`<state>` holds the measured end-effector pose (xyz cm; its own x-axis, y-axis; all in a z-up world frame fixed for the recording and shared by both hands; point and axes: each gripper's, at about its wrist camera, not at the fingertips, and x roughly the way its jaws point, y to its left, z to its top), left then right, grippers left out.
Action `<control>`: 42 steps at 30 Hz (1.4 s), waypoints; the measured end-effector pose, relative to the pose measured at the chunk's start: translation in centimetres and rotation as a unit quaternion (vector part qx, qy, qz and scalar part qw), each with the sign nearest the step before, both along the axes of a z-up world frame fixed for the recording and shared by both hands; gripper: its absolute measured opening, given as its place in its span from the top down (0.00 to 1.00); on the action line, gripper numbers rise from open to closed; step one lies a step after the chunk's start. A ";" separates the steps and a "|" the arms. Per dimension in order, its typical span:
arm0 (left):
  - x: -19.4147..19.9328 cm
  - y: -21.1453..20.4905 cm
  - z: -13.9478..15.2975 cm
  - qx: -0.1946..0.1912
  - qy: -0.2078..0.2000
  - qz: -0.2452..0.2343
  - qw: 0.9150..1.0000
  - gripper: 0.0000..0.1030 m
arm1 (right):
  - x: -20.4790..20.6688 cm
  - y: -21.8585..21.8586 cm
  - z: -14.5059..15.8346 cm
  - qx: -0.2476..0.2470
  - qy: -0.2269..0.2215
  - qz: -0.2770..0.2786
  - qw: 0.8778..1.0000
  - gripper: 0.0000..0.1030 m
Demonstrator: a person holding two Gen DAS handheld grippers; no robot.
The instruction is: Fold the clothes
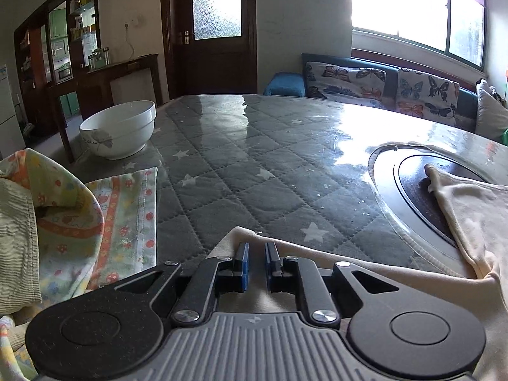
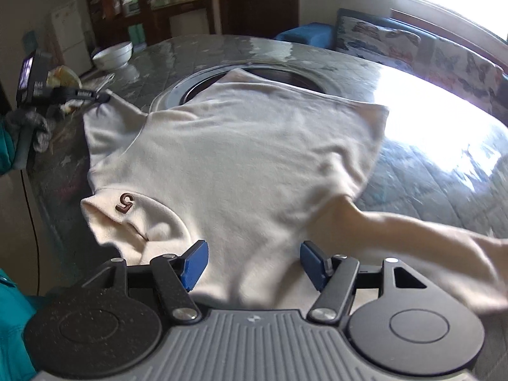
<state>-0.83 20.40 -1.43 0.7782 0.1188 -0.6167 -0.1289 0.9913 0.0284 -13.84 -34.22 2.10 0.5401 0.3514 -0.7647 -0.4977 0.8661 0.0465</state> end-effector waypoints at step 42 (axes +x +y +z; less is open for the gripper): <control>-6.5 -28.4 0.3 -0.032 0.033 -0.449 0.892 0.52 | -0.1 -18.1 -1.8 -0.058 -0.072 -0.341 0.935 0.85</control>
